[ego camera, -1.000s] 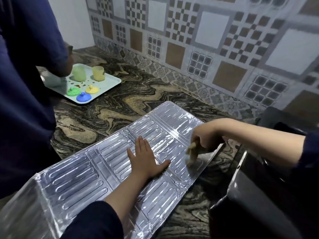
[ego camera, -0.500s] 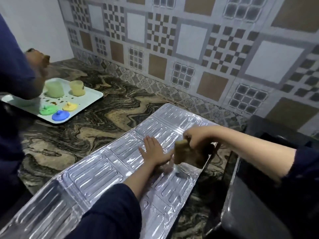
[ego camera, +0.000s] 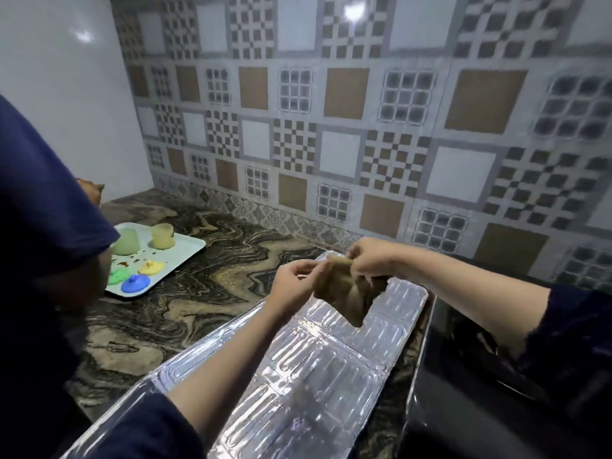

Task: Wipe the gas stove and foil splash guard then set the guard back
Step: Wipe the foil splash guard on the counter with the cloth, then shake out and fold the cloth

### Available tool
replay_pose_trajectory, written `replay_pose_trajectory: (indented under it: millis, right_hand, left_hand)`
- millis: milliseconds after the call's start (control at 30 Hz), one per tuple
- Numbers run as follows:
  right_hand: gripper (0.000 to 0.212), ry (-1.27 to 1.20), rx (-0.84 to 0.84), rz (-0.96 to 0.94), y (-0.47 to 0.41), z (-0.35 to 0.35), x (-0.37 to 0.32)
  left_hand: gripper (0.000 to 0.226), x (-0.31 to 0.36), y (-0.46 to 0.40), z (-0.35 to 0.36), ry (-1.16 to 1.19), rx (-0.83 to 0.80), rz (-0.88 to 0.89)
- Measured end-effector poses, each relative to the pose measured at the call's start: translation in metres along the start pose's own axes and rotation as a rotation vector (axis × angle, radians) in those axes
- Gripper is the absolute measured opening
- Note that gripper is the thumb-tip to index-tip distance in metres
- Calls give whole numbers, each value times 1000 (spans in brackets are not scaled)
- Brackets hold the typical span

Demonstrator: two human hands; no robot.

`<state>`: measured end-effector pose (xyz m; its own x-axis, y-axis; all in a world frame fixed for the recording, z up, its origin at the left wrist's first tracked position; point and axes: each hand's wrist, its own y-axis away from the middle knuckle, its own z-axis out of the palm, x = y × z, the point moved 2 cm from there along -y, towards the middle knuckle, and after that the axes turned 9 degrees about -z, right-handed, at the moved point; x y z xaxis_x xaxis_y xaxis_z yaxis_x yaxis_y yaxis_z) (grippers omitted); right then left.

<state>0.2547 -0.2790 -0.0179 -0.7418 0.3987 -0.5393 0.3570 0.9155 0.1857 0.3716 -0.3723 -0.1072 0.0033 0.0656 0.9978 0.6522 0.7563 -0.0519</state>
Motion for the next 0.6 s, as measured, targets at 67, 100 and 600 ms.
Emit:
replay_pose_trajectory:
  millis: [67,100,600]
  right_hand:
    - [21,-114,-31,-39,13,-7,-7]
    - [18,-202,-57,-61,20,-10,-10]
    - [29,-580,319,-348,129,-54,25]
  left_hand:
    - [8,17,8,-3,-61,9,40]
    - [4,26,11,-4,-84,20,60]
    - [13,149,69,65,-299,33,349]
